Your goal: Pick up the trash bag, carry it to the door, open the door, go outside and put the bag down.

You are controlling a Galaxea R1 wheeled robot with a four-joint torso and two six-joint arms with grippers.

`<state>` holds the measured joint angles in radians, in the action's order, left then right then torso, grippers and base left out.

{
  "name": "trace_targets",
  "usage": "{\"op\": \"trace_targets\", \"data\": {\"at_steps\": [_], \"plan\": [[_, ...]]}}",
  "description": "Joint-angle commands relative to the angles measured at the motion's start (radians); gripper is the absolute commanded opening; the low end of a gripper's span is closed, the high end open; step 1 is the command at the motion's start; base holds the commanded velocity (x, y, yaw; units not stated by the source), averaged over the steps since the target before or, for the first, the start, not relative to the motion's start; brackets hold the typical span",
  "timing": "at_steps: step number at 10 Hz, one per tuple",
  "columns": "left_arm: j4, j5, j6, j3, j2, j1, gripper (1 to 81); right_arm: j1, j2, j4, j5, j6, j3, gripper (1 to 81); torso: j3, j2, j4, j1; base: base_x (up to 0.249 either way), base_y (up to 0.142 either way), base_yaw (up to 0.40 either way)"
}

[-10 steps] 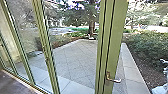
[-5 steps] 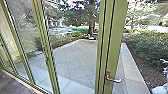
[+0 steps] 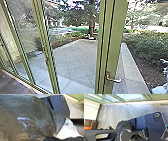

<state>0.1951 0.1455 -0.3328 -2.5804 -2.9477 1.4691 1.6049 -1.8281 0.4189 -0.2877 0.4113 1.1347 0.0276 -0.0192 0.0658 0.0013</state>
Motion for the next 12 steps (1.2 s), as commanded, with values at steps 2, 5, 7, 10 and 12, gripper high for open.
{"op": "trace_targets", "data": {"at_steps": [2, 5, 7, 10, 12], "plan": [[-0.002, 0.069, -0.003, 0.003, 0.001, -0.052, 1.0, -0.257, 0.244, -0.072, 0.139, 0.004, -0.230, 81.1, 0.000, 0.000, 0.000, 0.000, 0.000, 0.000, 0.000], [0.000, 0.071, -0.003, 0.003, -0.005, -0.052, 1.0, -0.468, 0.333, -0.189, 0.280, 0.006, -0.326, 81.1, 0.000, 0.000, 0.000, 0.000, 0.000, 0.000, 0.000], [0.000, 0.074, -0.002, 0.003, -0.007, -0.052, 1.0, -0.673, 0.336, -0.293, 0.444, 0.014, -0.320, 81.1, 0.000, 0.000, 0.000, 0.000, 0.000, 0.000, 0.000], [0.004, 0.074, 0.003, -0.006, -0.009, -0.052, 1.0, -0.906, 0.335, -0.331, 0.639, 0.076, -0.314, 81.1, 0.000, 0.000, 0.000, 0.000, 0.000, 0.000, 0.000], [0.006, 0.072, 0.003, -0.007, -0.012, -0.052, 1.0, -1.060, 0.320, -0.330, 0.745, 0.147, -0.313, 81.1, 0.000, 0.000, 0.000, 0.000, 0.000, 0.000, 0.000]]}}
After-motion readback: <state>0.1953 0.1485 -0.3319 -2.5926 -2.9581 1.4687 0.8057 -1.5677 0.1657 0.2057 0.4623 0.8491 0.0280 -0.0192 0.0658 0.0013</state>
